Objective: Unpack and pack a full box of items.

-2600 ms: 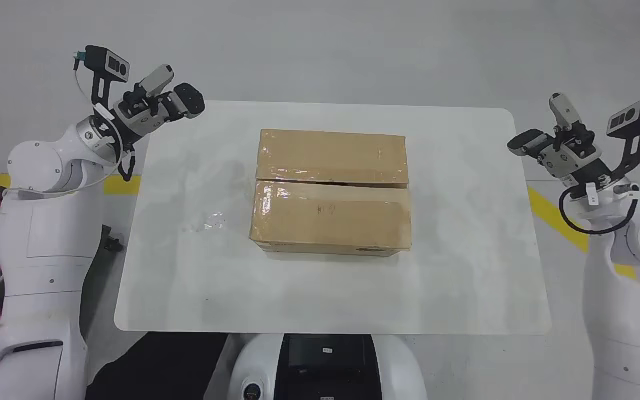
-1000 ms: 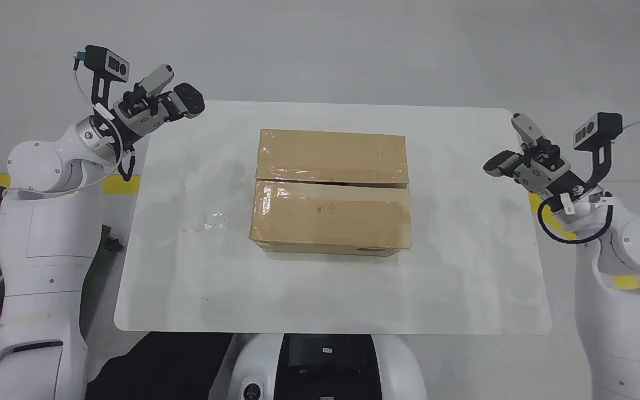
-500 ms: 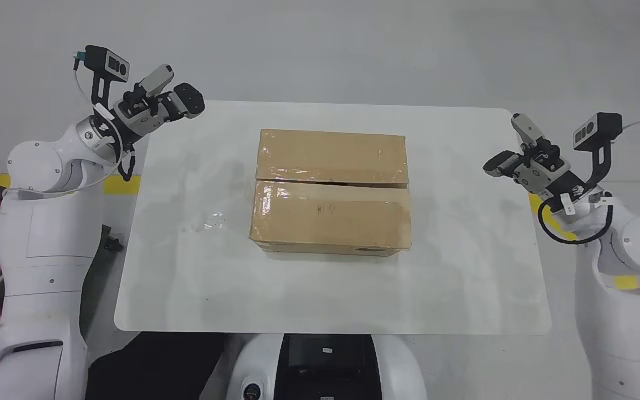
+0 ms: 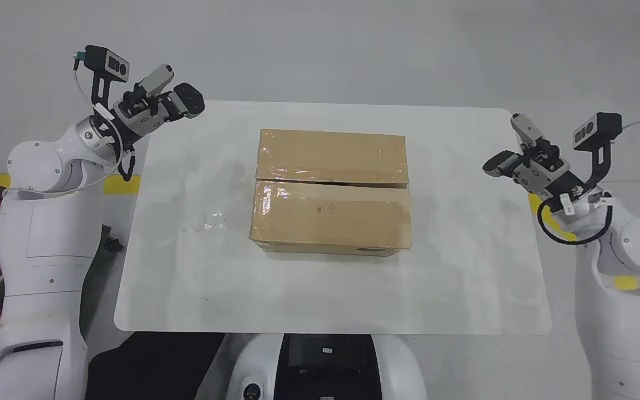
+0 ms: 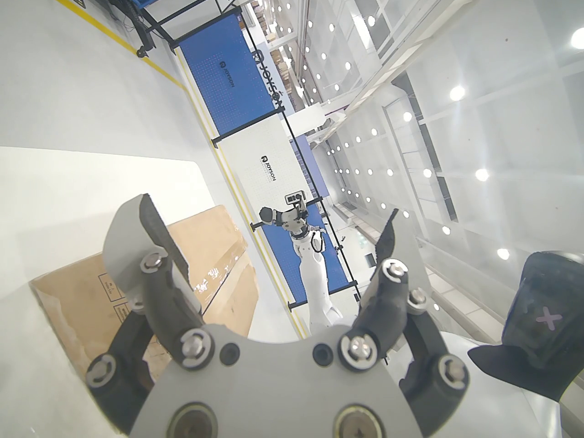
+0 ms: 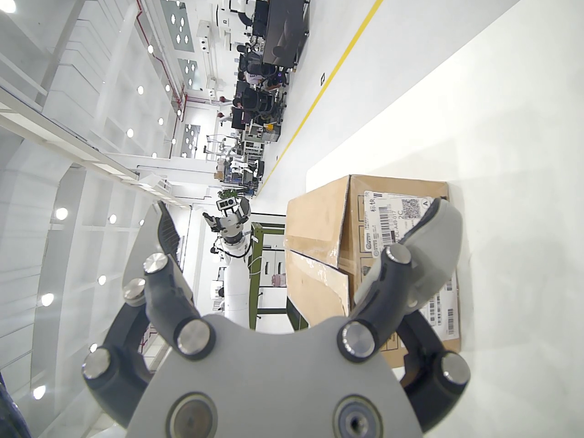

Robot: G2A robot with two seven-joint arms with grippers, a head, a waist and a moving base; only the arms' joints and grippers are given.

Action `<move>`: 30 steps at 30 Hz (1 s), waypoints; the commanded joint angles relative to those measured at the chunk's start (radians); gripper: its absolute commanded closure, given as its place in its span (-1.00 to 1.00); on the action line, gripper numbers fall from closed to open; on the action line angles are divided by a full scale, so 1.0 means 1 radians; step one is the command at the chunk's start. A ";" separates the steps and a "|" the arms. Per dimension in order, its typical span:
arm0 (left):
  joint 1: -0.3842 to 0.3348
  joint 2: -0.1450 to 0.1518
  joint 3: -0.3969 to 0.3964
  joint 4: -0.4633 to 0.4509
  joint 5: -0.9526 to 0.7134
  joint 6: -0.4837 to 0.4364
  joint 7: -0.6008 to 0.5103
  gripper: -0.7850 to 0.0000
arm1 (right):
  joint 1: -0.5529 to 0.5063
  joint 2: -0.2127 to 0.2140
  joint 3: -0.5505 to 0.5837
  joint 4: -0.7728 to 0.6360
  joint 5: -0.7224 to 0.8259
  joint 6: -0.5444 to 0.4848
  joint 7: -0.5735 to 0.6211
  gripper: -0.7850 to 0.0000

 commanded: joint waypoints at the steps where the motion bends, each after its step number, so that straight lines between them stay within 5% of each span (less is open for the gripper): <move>1: 0.000 0.000 0.000 0.000 0.000 0.000 0.000 -1.00 | 0.000 0.003 -0.001 -0.008 0.006 -0.016 0.036 -1.00; 18: 0.000 0.000 0.000 0.000 0.000 0.000 0.000 -1.00 | 0.016 0.007 -0.166 0.034 0.012 -0.120 0.215 -1.00; 30: 0.000 0.000 0.000 0.000 0.000 0.000 0.000 -1.00 | 0.015 0.007 -0.224 0.018 0.025 -0.120 0.197 -1.00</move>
